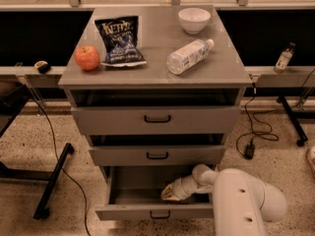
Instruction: Open bottom drawer
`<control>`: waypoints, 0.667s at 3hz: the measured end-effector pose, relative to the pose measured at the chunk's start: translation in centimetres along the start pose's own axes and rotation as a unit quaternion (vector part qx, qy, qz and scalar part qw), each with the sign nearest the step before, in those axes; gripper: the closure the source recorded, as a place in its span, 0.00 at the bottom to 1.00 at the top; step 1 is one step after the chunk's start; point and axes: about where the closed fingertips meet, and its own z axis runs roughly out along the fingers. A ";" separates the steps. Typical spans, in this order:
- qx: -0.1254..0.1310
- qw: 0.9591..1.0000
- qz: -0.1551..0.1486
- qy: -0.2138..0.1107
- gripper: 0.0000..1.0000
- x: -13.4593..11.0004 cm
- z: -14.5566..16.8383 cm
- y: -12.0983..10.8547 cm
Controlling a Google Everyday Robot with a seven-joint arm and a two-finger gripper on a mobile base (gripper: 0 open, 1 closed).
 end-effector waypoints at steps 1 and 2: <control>-0.024 1.000 -0.004 -0.007 1.00 0.7 1.7 0.7; -0.040 0.999 -0.011 -0.007 1.00 1.0 2.1 1.9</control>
Offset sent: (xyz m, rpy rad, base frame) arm -0.0338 0.0022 -0.0287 -0.0033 0.0629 0.1104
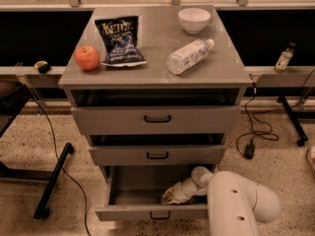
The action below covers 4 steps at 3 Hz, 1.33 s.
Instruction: Open bottom drawer
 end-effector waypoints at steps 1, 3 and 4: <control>-0.022 1.000 -0.011 0.005 1.00 -0.6 0.0 1.8; -0.079 0.996 -0.001 -0.036 1.00 -1.7 0.4 7.0; -0.093 0.993 0.022 -0.072 1.00 -1.7 -0.4 9.8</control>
Offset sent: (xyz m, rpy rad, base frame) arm -0.0812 0.0054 0.0084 0.0079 0.1283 0.1595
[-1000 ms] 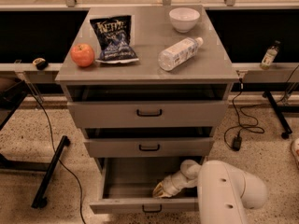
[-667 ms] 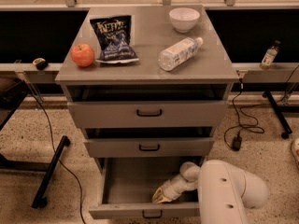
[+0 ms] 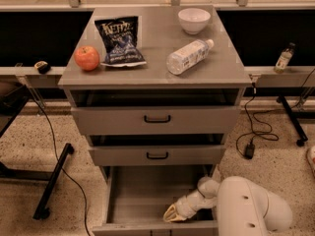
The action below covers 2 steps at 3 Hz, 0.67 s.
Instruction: Open bottom drawer
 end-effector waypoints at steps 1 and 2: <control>-0.001 1.000 0.002 -0.003 1.00 0.0 -0.1 -0.3; 0.016 1.000 -0.006 0.000 1.00 -0.3 -1.3 -0.7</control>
Offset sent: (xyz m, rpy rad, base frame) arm -0.0080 -0.0462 0.0528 -0.0134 -0.0917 -0.1009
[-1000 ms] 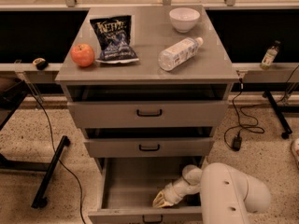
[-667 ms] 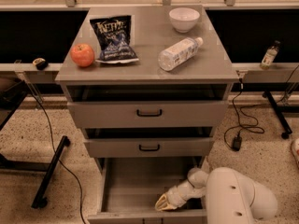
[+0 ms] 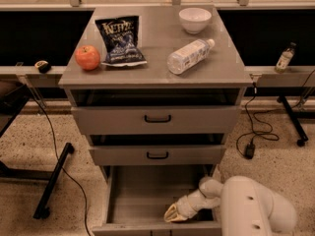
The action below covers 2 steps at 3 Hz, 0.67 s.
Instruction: Open bottom drawer
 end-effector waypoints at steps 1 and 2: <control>0.058 0.998 -0.015 0.001 1.00 -1.3 -4.4 0.3; 0.124 0.991 -0.041 -0.004 1.00 -3.4 -9.6 0.9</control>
Offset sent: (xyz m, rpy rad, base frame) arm 0.0185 -0.0971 0.1528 0.0917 -0.3627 -0.2465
